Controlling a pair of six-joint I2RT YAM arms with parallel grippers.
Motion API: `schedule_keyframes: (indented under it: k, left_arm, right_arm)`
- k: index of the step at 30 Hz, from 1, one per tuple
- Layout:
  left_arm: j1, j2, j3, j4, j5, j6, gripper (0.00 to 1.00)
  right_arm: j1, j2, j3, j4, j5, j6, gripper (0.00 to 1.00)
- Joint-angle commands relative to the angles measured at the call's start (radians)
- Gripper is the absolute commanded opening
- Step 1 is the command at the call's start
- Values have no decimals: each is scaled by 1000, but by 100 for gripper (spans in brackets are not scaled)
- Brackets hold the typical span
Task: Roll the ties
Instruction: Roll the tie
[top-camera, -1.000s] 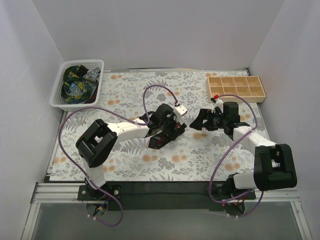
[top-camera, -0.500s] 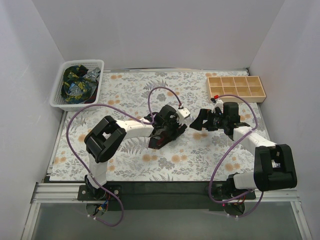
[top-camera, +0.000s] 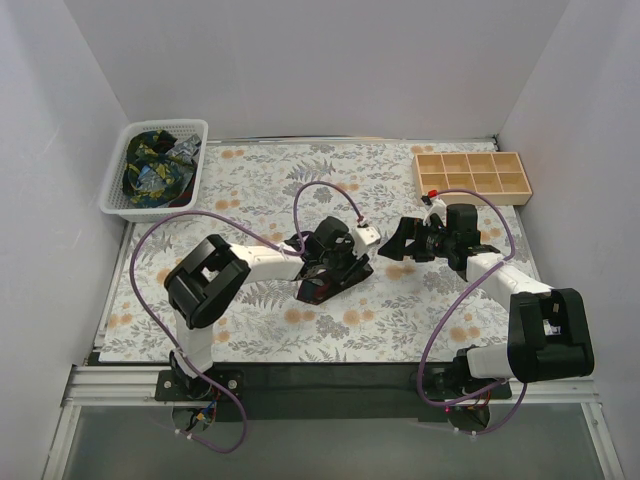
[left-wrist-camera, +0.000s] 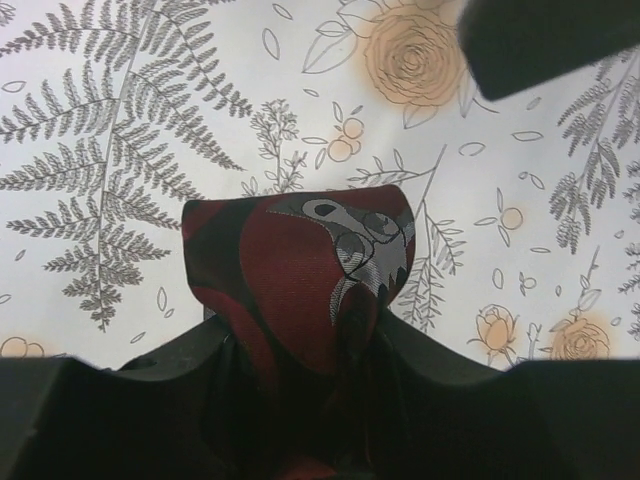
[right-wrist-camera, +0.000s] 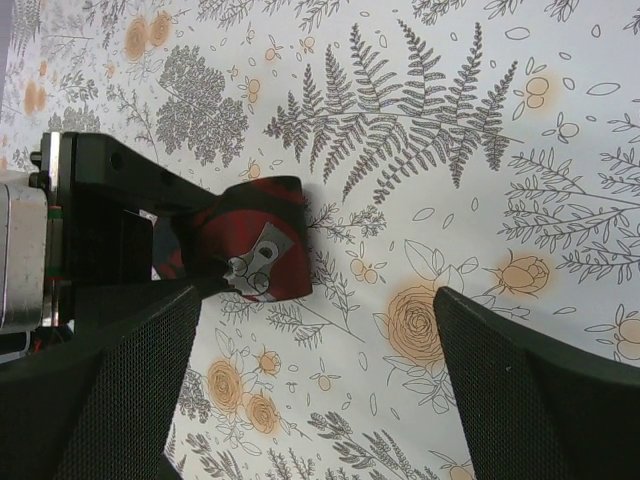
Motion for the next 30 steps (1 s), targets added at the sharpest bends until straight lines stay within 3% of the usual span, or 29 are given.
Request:
schedule_keyframes:
  k: [1,4,5,8,11,12,13,17,21,25,26,30]
  left_arm:
    - [-12,-64,-24,-13,66,21,34]
    - [-12,-83,-25,-13,77,18,44]
    - [-12,-95,-25,-13,74,7,54]
    - [-10,-130,-33,-11,55,-25,61]
    - [-10,-201,-45,1,-3,-60,83]
    - [-12,-247,-60,16,-18,-94,94]
    - [-12,-270,-70,23,-29,-111,97]
    - [-10,-400,-135,70,-156,-258,98]
    - [-10,-491,-212,75,-290,-496,98]
    - [-10,-509,-277,53,-319,-784,88]
    - [-12,-496,-281,40,-321,-824,82]
    - [-12,-442,-286,40,-302,-933,74]
  right_arm:
    - [4,-8,-8,36,-30,10,87]
    - [3,-3,-6,36,-38,13,87]
    - [3,-2,-6,36,-40,10,87]
    - [3,3,-2,36,-50,7,87]
    - [4,9,6,36,-60,2,87]
    - [7,13,7,36,-66,1,87]
    - [9,20,10,37,-70,-1,87]
    - [24,59,43,36,-95,-1,87]
    - [53,105,76,37,-122,4,87]
    - [76,154,106,47,-152,10,87]
    - [84,162,109,47,-155,10,87]
    - [95,197,127,48,-173,10,87]
